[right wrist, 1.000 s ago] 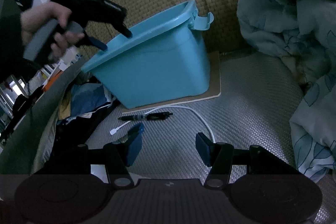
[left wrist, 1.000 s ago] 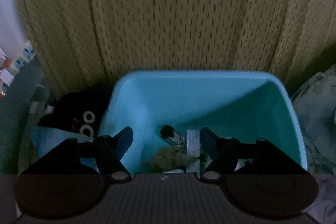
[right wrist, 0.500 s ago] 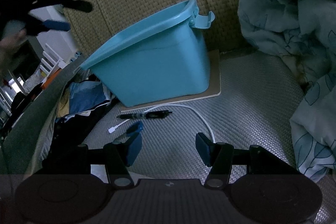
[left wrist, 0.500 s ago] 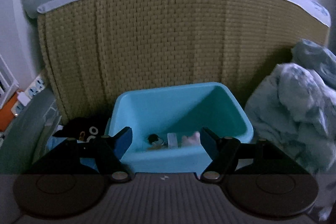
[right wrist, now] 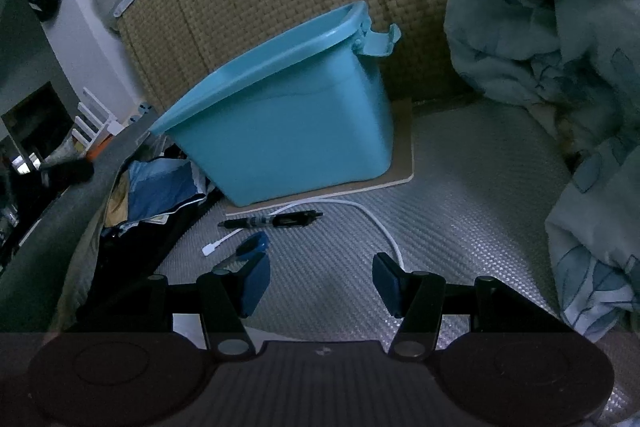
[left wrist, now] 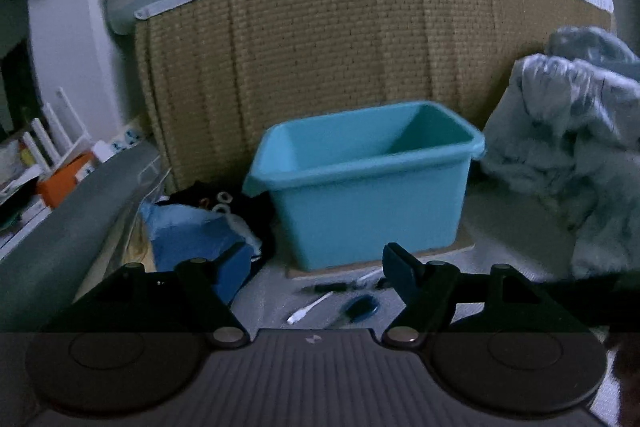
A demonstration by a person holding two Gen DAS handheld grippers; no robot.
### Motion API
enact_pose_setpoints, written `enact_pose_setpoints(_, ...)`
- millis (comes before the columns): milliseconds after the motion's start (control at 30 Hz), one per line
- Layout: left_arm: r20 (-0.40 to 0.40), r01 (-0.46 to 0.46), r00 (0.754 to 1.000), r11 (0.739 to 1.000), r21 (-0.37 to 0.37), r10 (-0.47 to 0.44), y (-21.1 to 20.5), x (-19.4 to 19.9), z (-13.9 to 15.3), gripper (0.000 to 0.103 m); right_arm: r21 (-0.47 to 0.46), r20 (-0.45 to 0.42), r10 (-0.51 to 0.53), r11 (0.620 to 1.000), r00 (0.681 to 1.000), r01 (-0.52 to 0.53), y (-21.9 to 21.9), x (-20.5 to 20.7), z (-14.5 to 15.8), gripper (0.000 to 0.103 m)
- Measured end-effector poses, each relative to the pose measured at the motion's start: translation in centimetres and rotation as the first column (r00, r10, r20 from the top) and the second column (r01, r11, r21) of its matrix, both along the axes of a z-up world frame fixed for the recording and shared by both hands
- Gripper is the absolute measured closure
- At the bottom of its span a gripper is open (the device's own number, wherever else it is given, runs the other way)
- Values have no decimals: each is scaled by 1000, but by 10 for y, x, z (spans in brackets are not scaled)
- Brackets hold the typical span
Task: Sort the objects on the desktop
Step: 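Withdraw the left tool from the teal bin back over the bed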
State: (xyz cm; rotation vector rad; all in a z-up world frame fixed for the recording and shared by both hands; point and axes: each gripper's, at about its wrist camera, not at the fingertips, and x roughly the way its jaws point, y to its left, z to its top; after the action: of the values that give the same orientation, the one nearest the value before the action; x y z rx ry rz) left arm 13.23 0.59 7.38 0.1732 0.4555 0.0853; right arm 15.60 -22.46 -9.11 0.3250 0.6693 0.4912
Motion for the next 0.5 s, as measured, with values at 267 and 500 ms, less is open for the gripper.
enact_pose_setpoints(267, -3, 6, 1000, 1000, -9, -6, -4, -7, -30, 27, 19, 29, -1, 1000, 1000, 0, 0, -1, 6, 42)
enact_pose_setpoints(500, -4, 20, 1000, 1000, -22, -20, -3, -1, -49, 27, 11, 39, 2, 1000, 999, -2, 3, -3, 5, 42)
